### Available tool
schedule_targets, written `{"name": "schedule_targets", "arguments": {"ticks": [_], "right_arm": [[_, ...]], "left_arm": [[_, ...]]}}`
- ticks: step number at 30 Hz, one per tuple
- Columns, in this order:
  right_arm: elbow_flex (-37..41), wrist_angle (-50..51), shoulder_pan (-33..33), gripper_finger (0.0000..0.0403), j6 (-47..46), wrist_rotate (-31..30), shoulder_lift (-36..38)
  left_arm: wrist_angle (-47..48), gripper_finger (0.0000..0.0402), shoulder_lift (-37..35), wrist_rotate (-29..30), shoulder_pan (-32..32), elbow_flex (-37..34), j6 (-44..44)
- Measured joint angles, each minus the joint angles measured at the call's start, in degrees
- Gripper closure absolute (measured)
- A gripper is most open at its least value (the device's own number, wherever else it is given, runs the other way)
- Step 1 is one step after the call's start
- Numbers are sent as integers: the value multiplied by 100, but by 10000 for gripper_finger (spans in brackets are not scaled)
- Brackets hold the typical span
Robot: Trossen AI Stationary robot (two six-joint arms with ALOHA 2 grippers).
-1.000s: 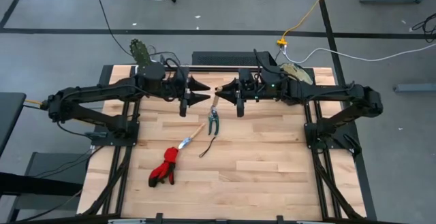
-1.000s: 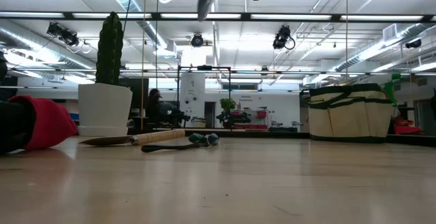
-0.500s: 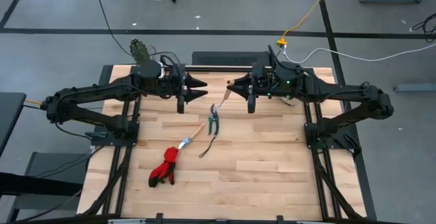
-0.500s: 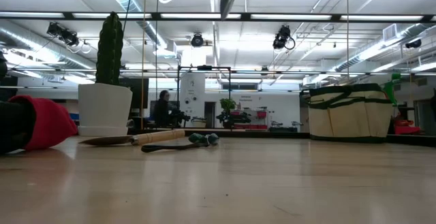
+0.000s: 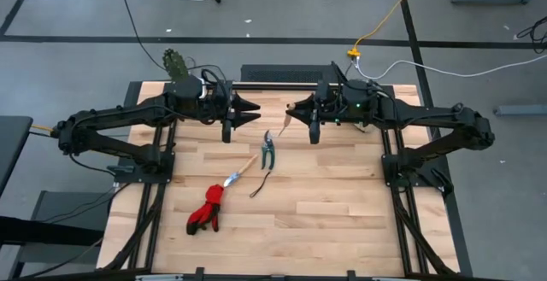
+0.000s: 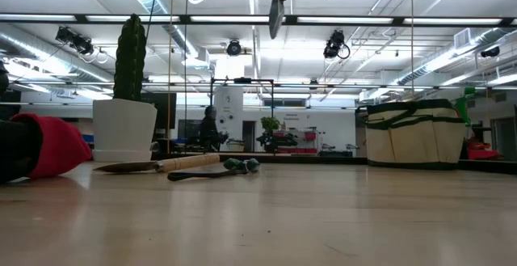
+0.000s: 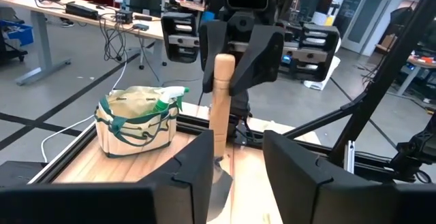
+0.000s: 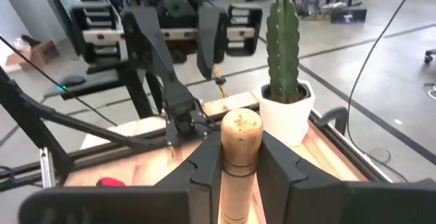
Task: Pick & Place Garden tools in Gardening bag
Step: Put the left brown trowel into the white gardening bag
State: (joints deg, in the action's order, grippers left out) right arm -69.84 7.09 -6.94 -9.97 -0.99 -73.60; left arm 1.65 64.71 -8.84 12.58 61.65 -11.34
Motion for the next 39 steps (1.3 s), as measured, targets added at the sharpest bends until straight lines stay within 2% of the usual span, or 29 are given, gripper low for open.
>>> {"name": "schedule_targets", "arguments": {"ticks": [13,27,39], "right_arm": [[2,667,-463,334,311,22,52],[4,1128,-1231,334,620,327,178],[4,1515,-2000,334,950,303,430]], "left_arm": [[-4,271,2,1,0,0,0],[-9,271,2,257,0,0,-3],[-70,271,2,372,11,-4,-7]]}}
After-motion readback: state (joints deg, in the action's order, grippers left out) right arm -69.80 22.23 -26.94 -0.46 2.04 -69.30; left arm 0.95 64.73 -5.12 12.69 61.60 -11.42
